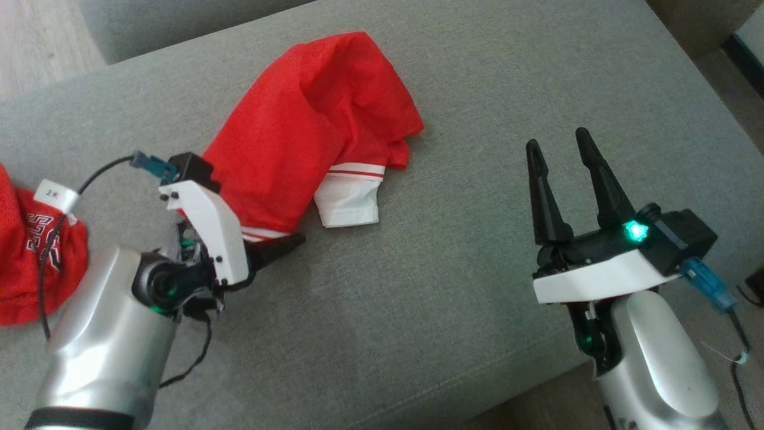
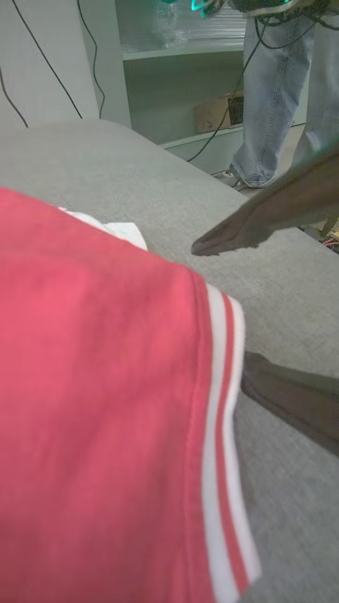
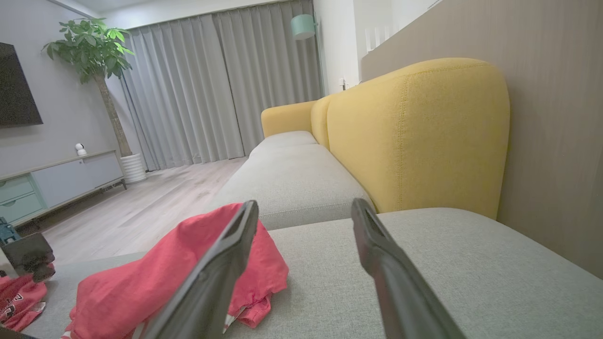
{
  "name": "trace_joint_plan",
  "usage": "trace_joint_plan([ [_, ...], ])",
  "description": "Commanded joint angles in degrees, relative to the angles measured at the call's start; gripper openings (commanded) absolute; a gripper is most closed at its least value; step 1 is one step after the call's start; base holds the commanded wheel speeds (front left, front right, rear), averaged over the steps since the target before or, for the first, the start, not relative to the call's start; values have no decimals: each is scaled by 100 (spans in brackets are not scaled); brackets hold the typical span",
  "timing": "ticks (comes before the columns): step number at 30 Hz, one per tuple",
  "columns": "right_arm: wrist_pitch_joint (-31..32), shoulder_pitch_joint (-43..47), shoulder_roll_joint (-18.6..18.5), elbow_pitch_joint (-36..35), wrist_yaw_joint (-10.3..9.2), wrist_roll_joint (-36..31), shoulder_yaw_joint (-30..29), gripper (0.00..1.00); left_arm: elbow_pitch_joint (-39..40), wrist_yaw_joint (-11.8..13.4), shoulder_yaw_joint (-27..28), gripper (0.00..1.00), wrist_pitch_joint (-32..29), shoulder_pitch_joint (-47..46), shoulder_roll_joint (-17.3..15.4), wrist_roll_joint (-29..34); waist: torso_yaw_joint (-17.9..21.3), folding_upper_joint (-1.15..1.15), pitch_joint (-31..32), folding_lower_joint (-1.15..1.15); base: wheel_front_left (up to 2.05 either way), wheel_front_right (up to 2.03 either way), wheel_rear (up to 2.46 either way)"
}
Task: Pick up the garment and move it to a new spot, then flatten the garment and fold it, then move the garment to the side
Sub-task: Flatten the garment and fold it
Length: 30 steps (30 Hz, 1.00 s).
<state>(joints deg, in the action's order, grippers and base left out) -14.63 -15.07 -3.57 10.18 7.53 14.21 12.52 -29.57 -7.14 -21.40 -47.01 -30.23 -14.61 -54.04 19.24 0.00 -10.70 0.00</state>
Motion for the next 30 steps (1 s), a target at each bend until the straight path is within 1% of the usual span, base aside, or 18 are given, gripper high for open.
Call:
trace_joint_plan([
  [1, -37, -189, 67, -212, -4, 43, 111, 100, 198, -34, 265, 100, 156, -462, -186, 13, -13, 0, 2, 0, 0, 0, 0],
  [2, -37, -189, 67, -212, -4, 43, 111, 100, 198, -34, 265, 100, 156, -462, -186, 13, -13, 0, 2, 0, 0, 0, 0],
  [3, -37, -186, 68, -213, -4, 51, 118, 100, 185, -34, 278, 80, 286, -512, -207, 50, -21, 0, 2, 0, 0, 0, 0],
  [4, -37, -186, 68, -210, -4, 57, 130, 100, 153, -34, 303, 21, 427, -562, -214, 78, -31, 0, 1, 0, 0, 0, 0],
  [5, -37, -188, 68, -209, -4, 62, 141, 100, 110, -34, 320, 0, 537, -610, -214, 89, -42, 0, 1, 0, 0, 0, 0],
  [8, -37, -196, 68, -221, -4, 65, 164, 100, 67, -35, 300, 0, 677, -729, -215, -32, -87, 0, 9, 0, 0, 0, 0],
  [9, -37, -201, 68, -238, -4, 54, 159, 100, 176, -35, 302, 0, 714, -820, -264, -197, -123, 0, 14, 0, 0, 0, 0],
  [10, -37, -201, 68, -238, -4, 54, 159, 100, 176, -35, 302, 0, 714, -820, -264, -197, -123, 0, 14, 0, 0, 0, 0],
  [11, -37, -187, 68, -256, -4, 41, 137, 100, 313, -35, 368, 0, 784, -929, -347, -351, -161, 0, 15, 0, 0, 0, 0],
  [14, -37, -167, 68, -262, -4, 28, 116, 100, 443, -35, 549, 0, 953, -1142, -569, -402, -197, 0, -6, 0, 0, 0, 0],
  [16, -37, -175, 68, -282, -4, 41, 133, 100, 439, -7, 683, 0, 1077, -1313, -759, -327, -192, 0, -60, 0, 0, 0, 0],
  [20, -37, -221, 68, -328, -4, 99, 234, 100, 162, 202, 948, 0, 1341, -1638, -1089, -156, -97, 0, -213, 0, 0, 0, 0],
  [23, -37, -256, 68, -345, -4, 149, 281, 100, -236, 322, 978, 0, 1629, -1797, -1441, 209, 6, 0, -316, 0, 0, 0, 0],
  [26, -37, -291, 68, -342, -4, 175, 296, 100, -786, 409, 1024, 0, 2063, -1889, -1663, 488, 87, 0, -401, 0, 0, 0, 0],
  [27, -37, -298, 68, -335, -4, 177, 297, 100, -989, 441, 1019, 17, 2196, -1905, -1714, 576, 100, 0, -412, 0, 0, 0, 0],
  [28, -37, -303, 68, -327, -4, 176, 299, 100, -1190, 501, 1032, 85, 2318, -1918, -1726, 626, 107, 0, -414, 0, 0, 0, 0],
  [29, -37, -304, 68, -317, -4, 173, 303, 100, -1378, 521, 1047, 100, 2393, -1916, -1705, 627, 109, 0, -409, 0, 0, 0, 0],
  [30, -37, -302, 68, -306, -4, 165, 300, 100, -1529, 482, 1061, 100, 2455, -1915, -1665, 598, 100, 0, -398, 0, 0, 0, 0],
])
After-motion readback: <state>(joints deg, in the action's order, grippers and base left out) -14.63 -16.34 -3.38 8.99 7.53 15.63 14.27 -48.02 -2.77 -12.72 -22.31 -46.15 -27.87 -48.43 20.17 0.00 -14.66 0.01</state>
